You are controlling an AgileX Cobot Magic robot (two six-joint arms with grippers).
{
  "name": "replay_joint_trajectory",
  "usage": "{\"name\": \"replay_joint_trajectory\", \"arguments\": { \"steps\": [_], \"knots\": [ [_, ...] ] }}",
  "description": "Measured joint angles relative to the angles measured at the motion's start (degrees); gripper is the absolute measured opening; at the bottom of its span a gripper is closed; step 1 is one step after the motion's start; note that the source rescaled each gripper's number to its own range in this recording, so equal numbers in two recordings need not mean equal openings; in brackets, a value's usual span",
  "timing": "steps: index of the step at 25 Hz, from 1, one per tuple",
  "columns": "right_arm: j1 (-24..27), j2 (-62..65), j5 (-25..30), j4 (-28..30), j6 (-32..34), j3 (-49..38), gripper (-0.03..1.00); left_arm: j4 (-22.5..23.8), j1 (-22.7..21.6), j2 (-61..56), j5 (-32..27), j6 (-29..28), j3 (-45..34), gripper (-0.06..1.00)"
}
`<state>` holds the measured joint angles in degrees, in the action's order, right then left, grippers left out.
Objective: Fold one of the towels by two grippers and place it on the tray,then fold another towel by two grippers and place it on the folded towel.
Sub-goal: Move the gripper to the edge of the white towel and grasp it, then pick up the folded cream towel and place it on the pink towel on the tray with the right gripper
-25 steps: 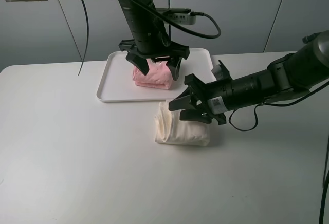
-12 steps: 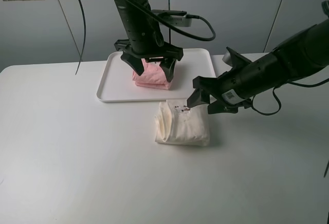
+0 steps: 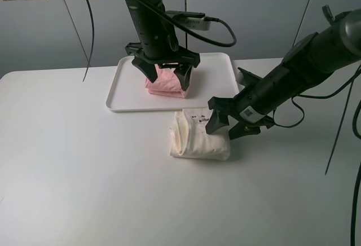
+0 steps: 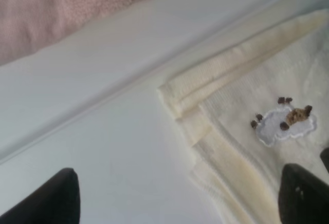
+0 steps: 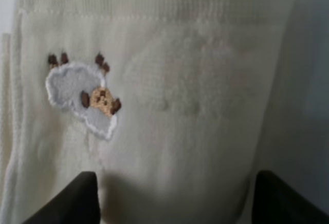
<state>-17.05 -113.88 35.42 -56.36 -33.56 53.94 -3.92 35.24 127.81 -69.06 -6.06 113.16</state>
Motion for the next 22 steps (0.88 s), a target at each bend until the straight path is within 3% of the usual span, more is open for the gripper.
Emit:
{"name": "replay_joint_trajectory", "arguments": {
  "steps": [11,13,18,22],
  "knots": [
    [0.00,-3.59,1.20,-4.54,-0.71,1.35,0.62,0.00,0.00,0.00,-0.04,0.36,0.00,0.99],
    [0.00,-4.14,1.45,-5.65,-1.27,1.34,0.55,0.00,0.00,0.00,-0.04,0.46,0.00,0.99],
    [0.00,-4.92,0.99,-6.19,-3.71,1.34,0.11,0.04,0.00,0.00,0.06,0.60,0.00,0.99],
    [0.00,-4.92,1.21,-7.08,-5.40,1.34,0.11,0.14,0.00,0.00,-0.28,2.51,0.00,0.99]
  ]
}}
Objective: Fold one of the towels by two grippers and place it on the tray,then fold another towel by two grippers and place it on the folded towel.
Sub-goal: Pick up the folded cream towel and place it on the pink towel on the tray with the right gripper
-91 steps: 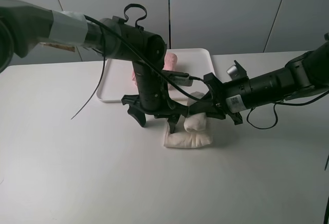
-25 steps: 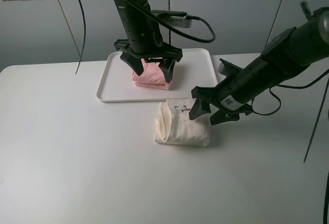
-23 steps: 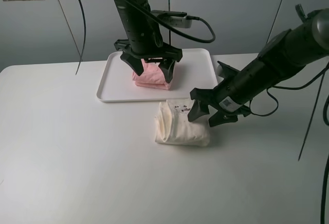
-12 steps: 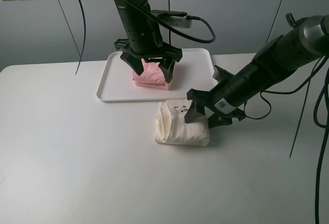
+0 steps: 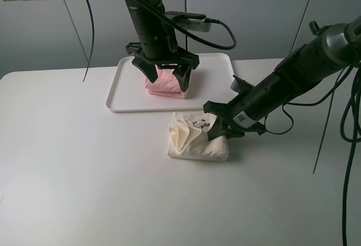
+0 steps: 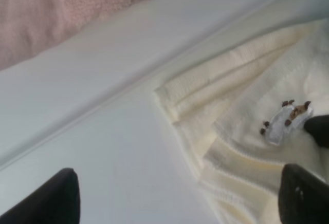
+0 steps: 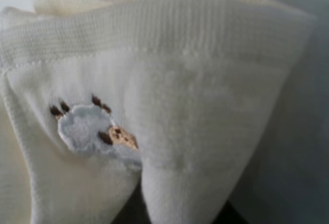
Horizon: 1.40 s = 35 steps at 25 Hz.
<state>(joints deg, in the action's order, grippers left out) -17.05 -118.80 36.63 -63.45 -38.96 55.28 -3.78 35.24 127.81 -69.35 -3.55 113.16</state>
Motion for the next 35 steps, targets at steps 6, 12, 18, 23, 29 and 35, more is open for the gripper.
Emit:
{"name": "replay_joint_trajectory", "arguments": {
  "steps": [6,12,18,23,29,35],
  "knots": [
    [0.00,2.34,4.28,-2.15,-3.97,0.50,0.11,-3.00,0.00,0.00,-0.13,4.96,0.00,0.99],
    [0.00,2.73,16.43,-2.95,-5.77,7.76,0.11,-10.55,-1.48,-0.41,-0.35,9.28,0.00,0.99],
    [0.00,2.46,18.43,-1.74,-4.74,14.02,0.11,-11.83,-5.76,-4.78,-0.45,12.10,0.00,0.99],
    [0.00,-1.38,21.83,-1.75,-1.04,23.46,0.11,-14.90,-8.94,-7.28,-0.45,14.87,0.00,0.99],
    [0.00,-7.41,23.73,-0.87,4.99,36.89,0.11,-15.40,-11.05,-7.45,-0.45,15.63,0.00,0.99],
    [0.00,-14.28,24.08,0.19,9.94,49.01,0.11,-16.02,-11.76,-7.78,-0.45,17.20,0.00,0.99]
  ]
}}
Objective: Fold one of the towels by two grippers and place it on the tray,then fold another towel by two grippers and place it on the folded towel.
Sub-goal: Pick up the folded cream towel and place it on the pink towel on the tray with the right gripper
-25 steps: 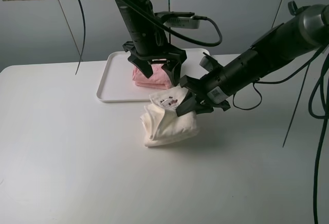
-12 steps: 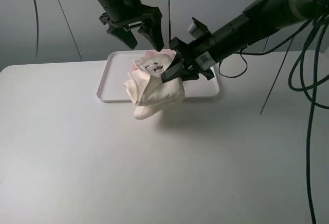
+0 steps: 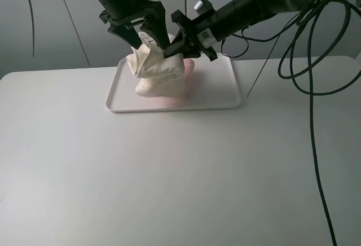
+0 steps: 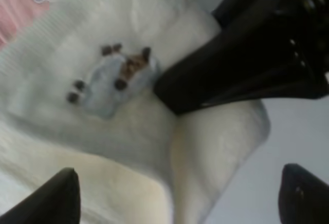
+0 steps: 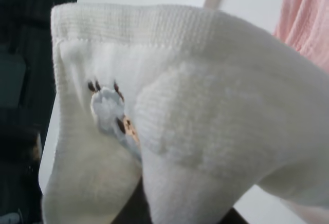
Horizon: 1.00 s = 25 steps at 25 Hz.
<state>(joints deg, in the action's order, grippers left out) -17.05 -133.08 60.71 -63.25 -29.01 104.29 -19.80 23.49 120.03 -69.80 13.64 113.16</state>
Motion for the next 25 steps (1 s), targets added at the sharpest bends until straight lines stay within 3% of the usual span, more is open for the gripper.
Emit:
{"name": "replay_joint_trajectory", "arguments": {
  "steps": [6,12,19,25],
  "knots": [
    [0.00,-6.04,-0.51,-2.83,2.73,8.07,0.11,-0.23,0.00,0.00,0.00,0.62,0.00,0.99],
    [0.00,-7.56,-4.28,-6.61,4.11,9.07,0.11,-0.35,0.00,0.00,0.00,1.11,0.00,0.99],
    [0.00,-7.56,-4.91,-19.42,0.65,9.60,0.11,-0.35,0.00,0.00,0.00,1.22,0.00,0.99],
    [0.00,-7.56,-5.24,-22.22,-0.05,13.64,0.11,-0.35,0.00,0.00,0.00,1.33,0.00,0.99]
  ]
}}
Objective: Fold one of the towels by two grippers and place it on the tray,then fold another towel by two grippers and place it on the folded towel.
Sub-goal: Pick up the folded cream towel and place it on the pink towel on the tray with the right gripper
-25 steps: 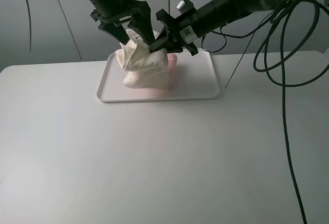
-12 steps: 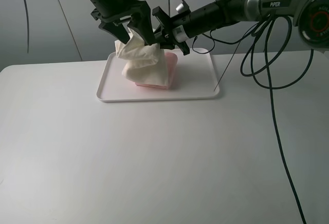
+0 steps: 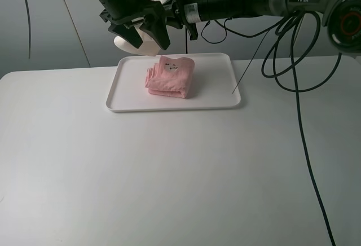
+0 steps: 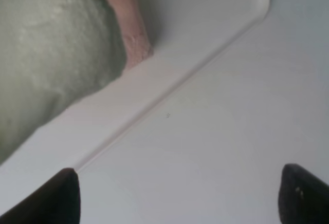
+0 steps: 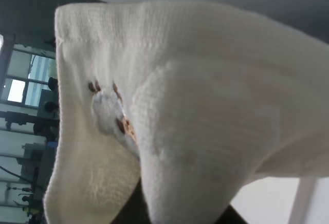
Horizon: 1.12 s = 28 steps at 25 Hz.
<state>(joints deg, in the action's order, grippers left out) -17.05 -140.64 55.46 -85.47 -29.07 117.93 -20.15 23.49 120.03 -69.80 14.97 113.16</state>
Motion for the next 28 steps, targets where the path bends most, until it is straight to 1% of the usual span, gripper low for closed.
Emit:
{"name": "replay_joint_trajectory", "arguments": {
  "steps": [2,5,9,13,16,23,25,28],
  "knots": [
    [0.00,0.00,-0.20,0.32,-0.12,0.78,0.11,0.00,0.00,0.00,0.00,0.00,0.00,0.99],
    [0.00,-0.13,-1.09,4.10,0.48,1.00,0.11,0.00,0.00,0.00,0.00,0.00,0.00,0.99],
    [0.00,-1.17,-2.37,5.50,0.96,1.00,0.11,0.00,0.00,0.00,0.00,0.00,0.00,0.99],
    [0.00,-1.21,-4.27,5.76,0.76,1.00,0.11,-0.12,0.00,0.00,0.00,0.00,0.00,0.99],
    [0.00,-1.21,-4.50,5.65,-0.07,1.04,0.11,-0.24,0.00,0.00,0.00,0.00,0.00,0.99],
    [0.00,-1.21,-4.50,3.90,-5.70,2.28,0.11,-0.31,0.00,0.00,0.00,0.21,0.00,0.99],
    [0.00,-1.21,-4.50,6.20,-5.96,2.28,0.11,-0.31,0.00,0.00,0.00,0.19,0.00,0.99],
    [0.00,-1.44,-3.95,13.55,-1.93,2.28,0.11,-0.31,0.00,0.00,0.00,0.19,0.00,0.99]
  ]
}}
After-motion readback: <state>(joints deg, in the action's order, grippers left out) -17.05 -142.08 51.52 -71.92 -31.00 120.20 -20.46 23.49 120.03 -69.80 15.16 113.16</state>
